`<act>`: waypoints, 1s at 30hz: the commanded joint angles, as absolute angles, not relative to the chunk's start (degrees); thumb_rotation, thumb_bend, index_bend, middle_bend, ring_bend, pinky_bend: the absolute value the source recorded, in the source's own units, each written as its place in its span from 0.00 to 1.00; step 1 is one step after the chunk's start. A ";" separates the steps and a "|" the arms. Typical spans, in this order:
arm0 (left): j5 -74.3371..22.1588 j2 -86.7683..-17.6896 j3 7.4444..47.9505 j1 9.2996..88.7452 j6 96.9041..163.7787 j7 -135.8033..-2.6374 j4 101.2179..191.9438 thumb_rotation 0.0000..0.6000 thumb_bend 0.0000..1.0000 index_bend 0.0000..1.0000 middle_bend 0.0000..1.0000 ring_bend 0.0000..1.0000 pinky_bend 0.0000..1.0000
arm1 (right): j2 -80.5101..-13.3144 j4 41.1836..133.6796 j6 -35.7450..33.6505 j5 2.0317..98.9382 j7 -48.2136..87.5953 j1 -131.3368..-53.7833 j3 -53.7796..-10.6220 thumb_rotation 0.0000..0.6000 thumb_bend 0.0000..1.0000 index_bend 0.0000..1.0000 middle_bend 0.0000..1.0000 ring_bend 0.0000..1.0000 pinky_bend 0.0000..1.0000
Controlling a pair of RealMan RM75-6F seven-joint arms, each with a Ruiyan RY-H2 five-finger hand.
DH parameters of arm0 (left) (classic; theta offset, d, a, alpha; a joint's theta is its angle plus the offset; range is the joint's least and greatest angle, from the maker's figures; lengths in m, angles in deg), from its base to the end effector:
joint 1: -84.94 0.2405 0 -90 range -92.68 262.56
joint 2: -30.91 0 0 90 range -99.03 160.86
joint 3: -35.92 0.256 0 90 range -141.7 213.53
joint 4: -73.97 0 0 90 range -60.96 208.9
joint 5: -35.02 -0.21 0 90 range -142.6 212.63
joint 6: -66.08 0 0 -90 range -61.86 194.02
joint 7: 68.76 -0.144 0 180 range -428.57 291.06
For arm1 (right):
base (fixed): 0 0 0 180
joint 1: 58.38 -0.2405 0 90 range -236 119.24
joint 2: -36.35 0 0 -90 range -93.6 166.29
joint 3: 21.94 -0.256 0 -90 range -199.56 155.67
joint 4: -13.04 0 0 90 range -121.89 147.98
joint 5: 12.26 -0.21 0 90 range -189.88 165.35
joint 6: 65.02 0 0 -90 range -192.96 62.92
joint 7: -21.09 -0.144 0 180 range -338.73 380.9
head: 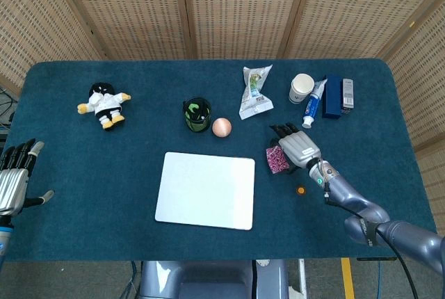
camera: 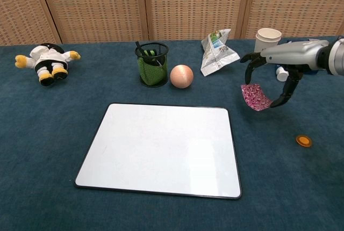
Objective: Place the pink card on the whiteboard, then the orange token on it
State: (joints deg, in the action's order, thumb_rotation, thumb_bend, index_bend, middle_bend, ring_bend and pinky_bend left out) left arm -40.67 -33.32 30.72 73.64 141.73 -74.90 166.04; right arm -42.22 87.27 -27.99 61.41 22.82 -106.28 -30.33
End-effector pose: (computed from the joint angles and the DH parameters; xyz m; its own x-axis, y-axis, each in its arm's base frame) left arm -0.3175 0.2235 0.1526 0.4612 0.0881 0.8829 0.8829 0.0534 -0.4665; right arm -0.1861 -0.3954 0.0285 0.5819 -0.3608 0.7288 -0.7955 -0.4388 0.4179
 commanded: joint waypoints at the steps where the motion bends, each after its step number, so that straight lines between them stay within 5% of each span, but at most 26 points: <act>1: -40.76 -33.23 30.74 73.67 141.83 -74.78 166.11 1.00 0.00 0.00 0.00 0.00 0.00 | -38.16 93.92 -27.04 61.02 23.09 -106.71 -31.64 1.00 0.21 0.50 0.00 0.00 0.00; 12: -41.39 -33.08 31.10 73.78 142.04 -74.54 166.32 1.00 0.00 0.00 0.00 0.00 0.00 | -38.90 104.68 -25.64 55.00 32.58 -109.92 -32.65 1.00 0.21 0.50 0.00 0.00 0.00; 27: -40.77 -32.74 31.07 73.77 141.43 -73.59 166.26 1.00 0.00 0.00 0.00 0.00 0.00 | -49.83 103.35 -21.40 40.19 48.78 -115.68 -29.91 1.00 0.20 0.49 0.00 0.00 0.00; 30: -40.66 -32.70 31.07 73.69 141.20 -73.47 166.19 1.00 0.00 0.00 0.00 0.00 0.00 | -50.82 103.36 -20.02 39.47 49.92 -115.99 -29.76 1.00 0.12 0.39 0.00 0.00 0.00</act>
